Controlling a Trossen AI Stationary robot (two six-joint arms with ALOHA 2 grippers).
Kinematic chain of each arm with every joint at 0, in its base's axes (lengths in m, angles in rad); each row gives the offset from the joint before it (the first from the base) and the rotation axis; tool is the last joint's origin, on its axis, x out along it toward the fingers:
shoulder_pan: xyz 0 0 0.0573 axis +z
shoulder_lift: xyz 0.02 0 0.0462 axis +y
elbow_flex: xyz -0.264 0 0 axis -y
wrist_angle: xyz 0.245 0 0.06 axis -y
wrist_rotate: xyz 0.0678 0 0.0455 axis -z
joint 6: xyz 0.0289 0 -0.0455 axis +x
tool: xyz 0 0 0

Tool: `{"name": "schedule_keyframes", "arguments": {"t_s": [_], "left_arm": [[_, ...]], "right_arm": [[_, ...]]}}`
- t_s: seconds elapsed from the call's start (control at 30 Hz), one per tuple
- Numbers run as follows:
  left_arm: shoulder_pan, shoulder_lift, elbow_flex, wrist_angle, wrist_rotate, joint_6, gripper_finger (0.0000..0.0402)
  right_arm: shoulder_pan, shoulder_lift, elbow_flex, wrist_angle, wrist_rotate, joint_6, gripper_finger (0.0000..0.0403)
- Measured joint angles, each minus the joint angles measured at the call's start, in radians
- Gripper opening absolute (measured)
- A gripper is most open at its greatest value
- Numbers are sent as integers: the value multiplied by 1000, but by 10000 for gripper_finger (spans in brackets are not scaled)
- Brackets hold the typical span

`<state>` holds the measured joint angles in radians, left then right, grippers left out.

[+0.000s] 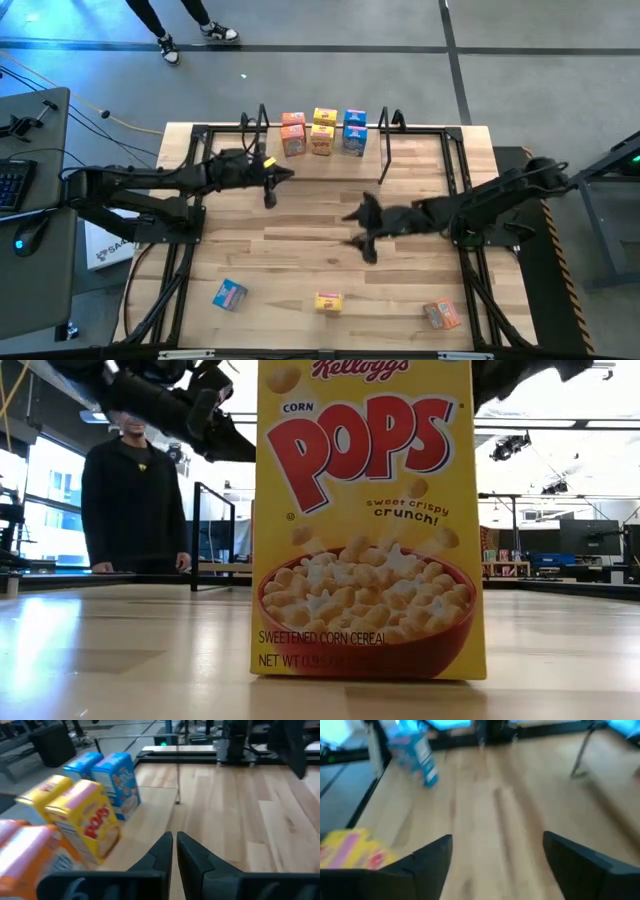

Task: Stack cereal on shelf
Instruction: Put the yellow cereal box on the shelf aligned with the other yellow cereal boxes

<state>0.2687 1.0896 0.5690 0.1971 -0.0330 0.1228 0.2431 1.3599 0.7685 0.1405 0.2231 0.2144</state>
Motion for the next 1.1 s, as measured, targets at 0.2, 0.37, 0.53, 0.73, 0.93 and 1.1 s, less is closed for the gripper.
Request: {"name": "schedule_keyframes", "arguments": {"t_s": [0.2, 0.37, 0.53, 0.73, 0.93, 1.1], "left_arm": [[-57, -5, -55, 56, -3, -15, 17], [-84, -5, -66, 63, -22, -15, 17], [-99, -5, -66, 64, -31, -15, 17], [-107, -5, -66, 63, -31, -17, 17], [-108, -5, -66, 58, -31, -41, 17], [-117, -5, -72, 70, -31, -51, 17]], "right_arm": [[188, 155, 232, -213, 20, 129, 329], [291, 297, 425, -359, 40, 216, 330], [342, 433, 579, -479, 65, 271, 330], [356, 557, 699, -570, 83, 318, 330], [355, 582, 717, -594, 96, 406, 314], [355, 582, 716, -626, 118, 459, 248]]}}
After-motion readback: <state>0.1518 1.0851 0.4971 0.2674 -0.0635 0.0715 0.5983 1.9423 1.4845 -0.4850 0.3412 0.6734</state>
